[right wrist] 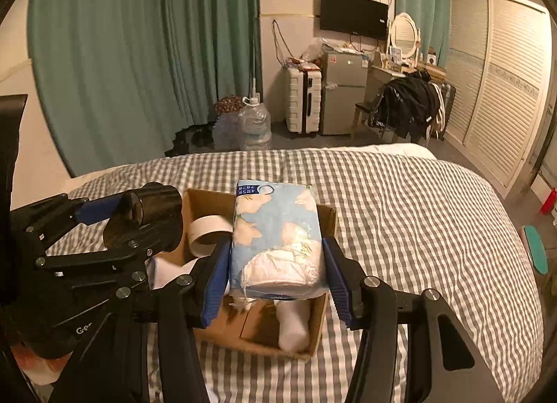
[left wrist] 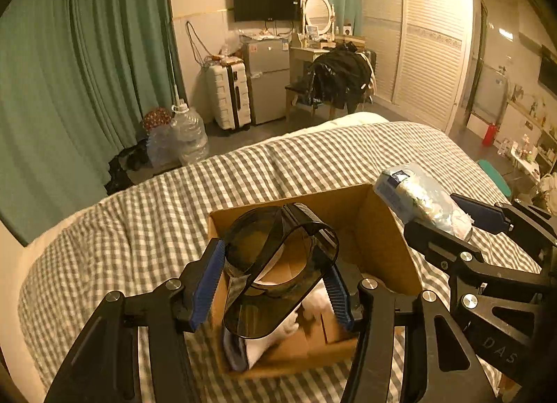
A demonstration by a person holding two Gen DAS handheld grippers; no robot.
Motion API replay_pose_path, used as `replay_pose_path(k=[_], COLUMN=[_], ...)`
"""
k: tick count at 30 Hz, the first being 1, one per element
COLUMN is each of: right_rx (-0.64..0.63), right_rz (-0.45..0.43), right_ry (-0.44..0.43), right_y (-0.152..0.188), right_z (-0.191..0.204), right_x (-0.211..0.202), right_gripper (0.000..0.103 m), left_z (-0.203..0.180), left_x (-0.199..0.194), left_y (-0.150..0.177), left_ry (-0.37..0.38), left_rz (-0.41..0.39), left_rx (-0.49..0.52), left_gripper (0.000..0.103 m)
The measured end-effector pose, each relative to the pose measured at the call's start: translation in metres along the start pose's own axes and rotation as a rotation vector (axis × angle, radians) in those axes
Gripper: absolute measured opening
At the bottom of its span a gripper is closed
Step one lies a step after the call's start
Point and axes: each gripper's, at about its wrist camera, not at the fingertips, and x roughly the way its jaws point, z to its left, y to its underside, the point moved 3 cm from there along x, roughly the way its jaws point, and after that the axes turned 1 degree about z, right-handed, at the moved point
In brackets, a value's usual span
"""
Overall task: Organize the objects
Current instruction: 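Place the phone stand and tissue pack into the box and open both tools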
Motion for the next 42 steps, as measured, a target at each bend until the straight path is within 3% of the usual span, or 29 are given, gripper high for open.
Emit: replay_pose_path(k=[6,12,18,24,25,27,32,35,42], right_rx=[0.035,0.085,0.118,0.158,0.165,0.178,0.157,0.137,0.068], right_rz=[0.069,0.113,0.119,0.092,0.082,0.069,0.035,-0.004,-0.101], right_ry=[0.002,-0.015,-0.026,-0.067,-0.069,-0.07,-0.045,-0.03,0.002], right_y=[0.002,0.007,0.013,0.006,0.003,0.0,-0.019,-0.029,-0.045], right_z=[-0.02,-0.037,-0.045,-0.051,-0.053,-0.054,-0.05,-0.043,-0.01], right_x=[0.051,0.089,0.104,0.102,0.1,0.093,0.066,0.035,-0.053], right_gripper=[0.051,0.051,0.051,0.057,0.064,0.069,0.075,0.083,0.085], left_z=[0.005,-0.004,-0.008,-0.015,-0.016,-0.013,-0.006,0.001,0.023], left_x=[0.049,0.079,0.103,0.102,0.099,0.091,0.045,0.011,-0.083], left_y=[0.007,0.016,0.017,0.018,0.016,0.014,0.006,0.003,-0.003], left_ry=[0.07,0.077,0.092,0.105,0.112,0.105,0.094,0.077,0.004], left_rz=[0.037,0.043,0.074,0.073,0.076,0.064,0.017,-0.026,-0.132], left_rx=[-0.02,0.04,0.036,0.043,0.04,0.028,0.01,-0.004,-0.032], left_gripper=[0.056,0.056,0.056,0.06,0.063,0.082,0.09,0.091,0.092])
